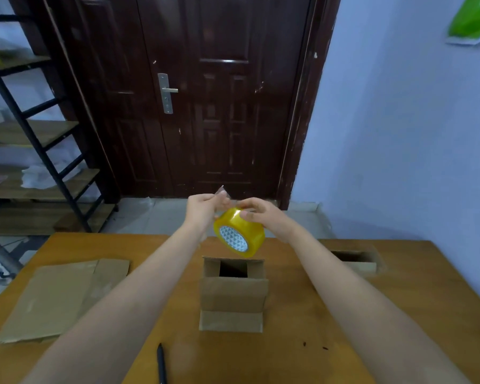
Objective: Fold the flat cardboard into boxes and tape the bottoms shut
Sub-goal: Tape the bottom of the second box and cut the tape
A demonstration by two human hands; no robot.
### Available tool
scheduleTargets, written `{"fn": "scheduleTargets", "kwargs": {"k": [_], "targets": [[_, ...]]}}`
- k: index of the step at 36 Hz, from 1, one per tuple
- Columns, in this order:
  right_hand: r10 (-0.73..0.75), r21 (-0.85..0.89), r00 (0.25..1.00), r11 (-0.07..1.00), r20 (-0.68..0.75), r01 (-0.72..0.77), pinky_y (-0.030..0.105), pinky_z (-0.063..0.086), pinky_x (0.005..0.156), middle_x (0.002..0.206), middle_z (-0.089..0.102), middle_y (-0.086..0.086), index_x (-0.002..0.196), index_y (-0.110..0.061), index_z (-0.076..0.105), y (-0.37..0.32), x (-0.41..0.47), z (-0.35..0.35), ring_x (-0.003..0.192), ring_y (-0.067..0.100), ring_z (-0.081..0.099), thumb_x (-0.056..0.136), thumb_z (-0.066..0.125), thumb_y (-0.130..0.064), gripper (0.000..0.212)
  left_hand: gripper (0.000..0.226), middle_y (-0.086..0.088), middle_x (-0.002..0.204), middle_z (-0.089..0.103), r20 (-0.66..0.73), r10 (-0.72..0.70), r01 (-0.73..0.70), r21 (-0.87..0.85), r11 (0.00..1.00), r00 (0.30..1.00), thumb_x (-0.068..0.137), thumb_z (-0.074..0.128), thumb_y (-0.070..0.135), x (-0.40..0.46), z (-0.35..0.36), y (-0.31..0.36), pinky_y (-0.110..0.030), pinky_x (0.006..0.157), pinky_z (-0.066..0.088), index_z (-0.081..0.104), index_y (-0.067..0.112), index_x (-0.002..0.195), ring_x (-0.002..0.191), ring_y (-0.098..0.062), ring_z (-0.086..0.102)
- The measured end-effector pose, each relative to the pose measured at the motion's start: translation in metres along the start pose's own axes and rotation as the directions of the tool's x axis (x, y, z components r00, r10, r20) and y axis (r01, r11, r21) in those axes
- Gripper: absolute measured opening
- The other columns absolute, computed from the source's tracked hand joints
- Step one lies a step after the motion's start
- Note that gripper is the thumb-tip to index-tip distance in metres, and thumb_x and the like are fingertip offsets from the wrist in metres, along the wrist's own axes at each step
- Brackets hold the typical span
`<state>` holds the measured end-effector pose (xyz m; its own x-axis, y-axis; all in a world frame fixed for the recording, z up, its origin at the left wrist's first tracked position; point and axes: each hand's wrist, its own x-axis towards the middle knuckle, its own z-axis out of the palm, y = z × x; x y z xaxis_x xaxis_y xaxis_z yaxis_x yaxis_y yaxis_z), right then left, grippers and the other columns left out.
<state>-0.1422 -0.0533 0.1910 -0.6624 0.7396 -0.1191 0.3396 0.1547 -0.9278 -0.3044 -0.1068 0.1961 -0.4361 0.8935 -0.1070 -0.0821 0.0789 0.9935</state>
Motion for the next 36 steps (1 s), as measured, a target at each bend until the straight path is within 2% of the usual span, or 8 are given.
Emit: {"fn": "scheduleTargets", "kwargs": {"k": [2,9,14,20,26,30,33,36], "targets": [[0.046,0.016,0.999,0.999,-0.028,-0.046,0.023,0.048,0.087,0.123,0.053,0.003,0.134,-0.009,0.044,0.005,0.003,-0.001,0.106,0.013,0.055,0.091,0.062,-0.024,0.048,0.022,-0.001,0.066,0.071,0.021,-0.023,0.024,-0.049,0.999,1.0,0.089,0.063,0.02,-0.002,0.002,-0.004,-0.033,0.071,0.053,0.071,0.008,0.073,0.067,-0.017,0.066],[0.149,0.139,0.975,0.975,0.166,-0.173,0.023,0.053,0.077,0.102,0.066,0.004,0.121,-0.007,0.057,0.012,-0.001,-0.011,0.089,0.015,0.064,0.091,0.062,-0.024,0.035,0.02,-0.002,0.06,0.071,-0.047,-0.09,0.077,-0.231,0.97,0.995,0.09,0.062,0.018,0.0,0.001,-0.003,-0.029,0.063,0.053,0.068,0.005,0.075,0.055,-0.012,0.067],[0.143,-0.035,0.979,0.99,0.145,-0.14,0.034,0.051,0.09,0.096,0.069,0.004,0.106,-0.011,0.064,0.012,-0.002,-0.02,0.089,0.019,0.066,0.091,0.061,-0.029,0.023,0.019,-0.002,0.06,0.071,-0.032,-0.126,0.111,-0.289,0.951,0.992,0.09,0.061,0.017,-0.001,-0.001,-0.012,-0.026,0.058,0.055,0.065,0.006,0.075,0.056,-0.011,0.069],[0.282,-0.516,0.958,0.813,-0.059,-0.271,0.029,0.047,0.066,0.075,0.066,0.004,0.076,-0.011,0.064,0.017,-0.004,-0.028,0.065,0.017,0.06,0.086,0.054,-0.06,0.051,0.02,-0.001,0.069,0.074,-0.008,-0.101,0.095,-0.269,0.958,0.995,0.09,0.062,0.023,-0.001,0.006,-0.01,-0.036,0.078,0.054,0.067,0.01,0.075,0.08,-0.015,0.071],[0.342,-0.606,0.936,0.727,-0.088,-0.323,0.028,0.039,0.059,0.06,0.054,0.0,0.06,-0.015,0.051,0.019,-0.01,-0.041,0.054,0.015,0.05,0.081,0.049,-0.071,0.06,0.023,-0.009,0.096,0.073,0.048,-0.202,0.208,-0.249,0.946,0.978,0.093,0.058,0.028,-0.006,0.004,-0.025,-0.045,0.089,0.053,0.068,0.007,0.092,0.094,-0.019,0.069],[0.371,-0.502,0.928,0.81,0.041,-0.302,0.035,0.049,0.082,0.073,0.062,0.001,0.071,-0.014,0.06,0.026,-0.023,-0.052,0.07,0.018,0.058,0.084,0.045,-0.07,0.06,0.024,-0.007,0.102,0.072,0.071,-0.289,0.297,-0.237,0.925,0.955,0.093,0.056,0.032,-0.014,-0.007,-0.049,-0.048,0.093,0.05,0.067,0.01,0.097,0.1,-0.02,0.067],[0.461,-0.616,0.881,0.726,0.105,-0.307,0.035,0.049,0.095,0.104,0.067,-0.001,0.099,-0.018,0.068,0.034,-0.024,-0.045,0.097,0.018,0.061,0.084,0.047,-0.069,0.058,0.027,-0.008,0.104,0.07,0.052,-0.312,0.316,-0.234,0.92,0.949,0.095,0.052,0.033,-0.026,-0.01,-0.068,-0.046,0.093,0.047,0.066,0.01,0.096,0.103,-0.022,0.064],[0.518,-0.68,0.846,0.667,0.129,-0.305,0.037,0.046,0.098,0.127,0.058,0.002,0.123,-0.015,0.058,0.04,-0.022,-0.031,0.113,0.021,0.055,0.085,0.045,-0.07,0.068,0.025,-0.01,0.1,0.068,-0.009,-0.349,0.33,-0.306,0.893,0.937,0.095,0.052,0.03,-0.037,-0.012,-0.087,-0.045,0.09,0.05,0.065,0.009,0.095,0.098,-0.024,0.063]]}}
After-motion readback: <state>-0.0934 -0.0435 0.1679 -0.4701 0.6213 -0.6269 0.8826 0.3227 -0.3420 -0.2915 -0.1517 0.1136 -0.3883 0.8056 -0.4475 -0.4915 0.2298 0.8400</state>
